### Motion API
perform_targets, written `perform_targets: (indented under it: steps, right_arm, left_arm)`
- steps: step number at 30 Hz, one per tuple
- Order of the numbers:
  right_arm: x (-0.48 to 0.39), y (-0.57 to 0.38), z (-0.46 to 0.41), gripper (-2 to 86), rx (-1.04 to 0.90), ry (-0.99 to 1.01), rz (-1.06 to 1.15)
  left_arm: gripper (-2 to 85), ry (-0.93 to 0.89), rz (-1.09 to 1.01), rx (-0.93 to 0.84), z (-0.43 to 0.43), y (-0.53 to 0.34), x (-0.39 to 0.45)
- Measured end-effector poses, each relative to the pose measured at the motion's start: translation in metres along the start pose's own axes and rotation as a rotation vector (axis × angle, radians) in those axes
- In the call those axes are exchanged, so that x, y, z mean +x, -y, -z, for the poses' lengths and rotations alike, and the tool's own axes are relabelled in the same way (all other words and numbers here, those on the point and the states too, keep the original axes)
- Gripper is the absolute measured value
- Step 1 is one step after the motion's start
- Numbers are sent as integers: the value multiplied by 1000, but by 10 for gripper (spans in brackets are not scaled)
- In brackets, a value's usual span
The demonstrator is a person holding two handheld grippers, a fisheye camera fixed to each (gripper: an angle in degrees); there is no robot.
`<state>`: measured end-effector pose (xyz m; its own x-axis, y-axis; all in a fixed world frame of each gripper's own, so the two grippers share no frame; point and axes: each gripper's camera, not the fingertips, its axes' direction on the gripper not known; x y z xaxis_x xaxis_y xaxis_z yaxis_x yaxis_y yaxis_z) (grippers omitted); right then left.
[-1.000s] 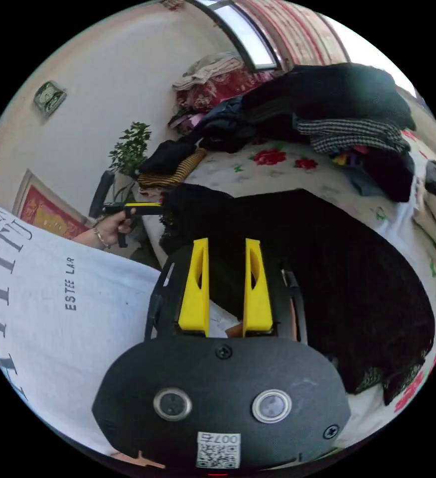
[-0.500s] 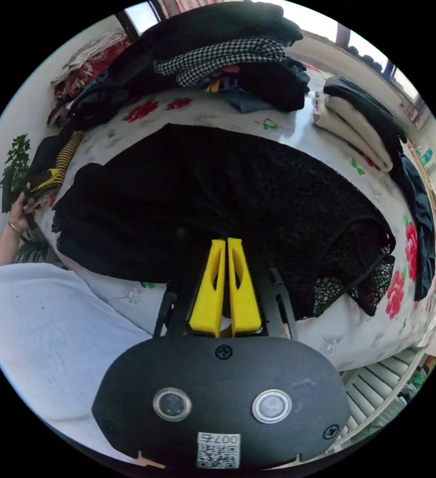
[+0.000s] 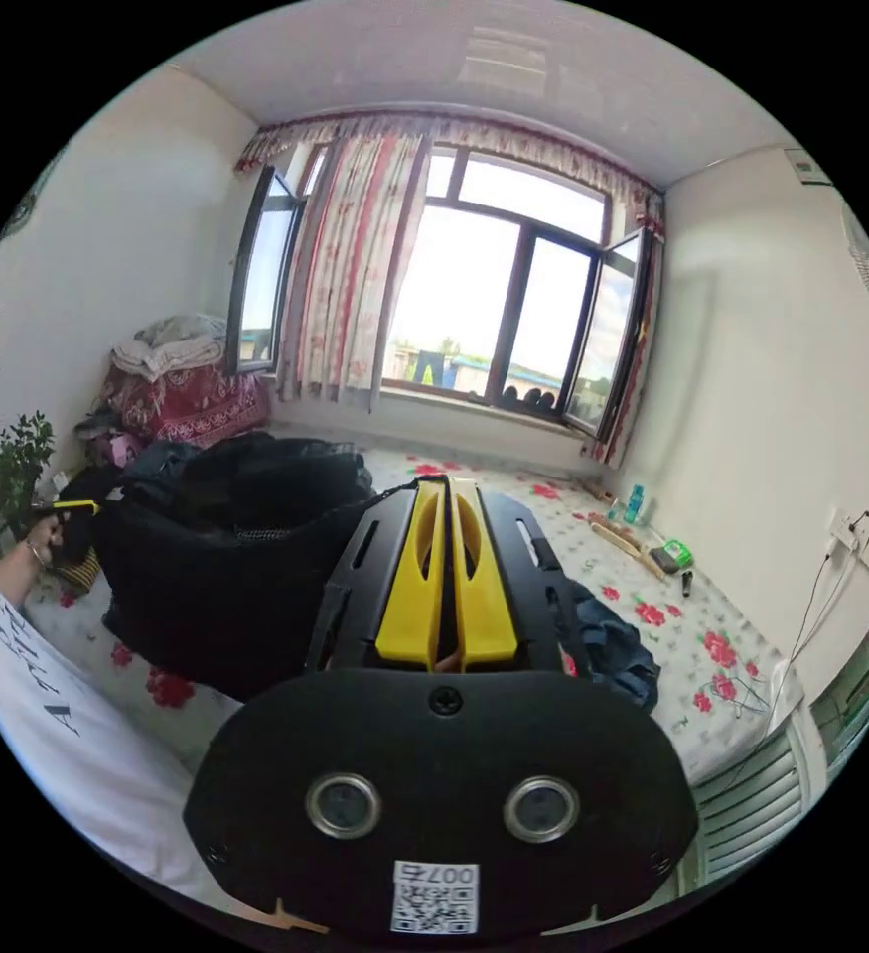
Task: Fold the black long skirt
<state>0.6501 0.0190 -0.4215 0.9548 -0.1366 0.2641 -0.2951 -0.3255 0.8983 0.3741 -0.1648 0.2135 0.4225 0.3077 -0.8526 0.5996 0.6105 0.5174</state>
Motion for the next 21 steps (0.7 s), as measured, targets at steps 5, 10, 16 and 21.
perform_targets:
  steps: [5,10,16,21]
  right_arm:
    - [39,11,50,-3,249,78,-77]
    - [53,-45,20,-2,167,395,-94]
    - [7,-143,-115,-2,-393,588,-140]
    - [-15,-164,-205,-3,-526,622,-151]
  left_arm:
    - [49,121,-80,353,110,4,14]
    - [77,189,193,187,102,-60,-18]
    - [91,107,430,-76,33,-108,-30]
    - [110,40,285,-245,-71,-45,-11]
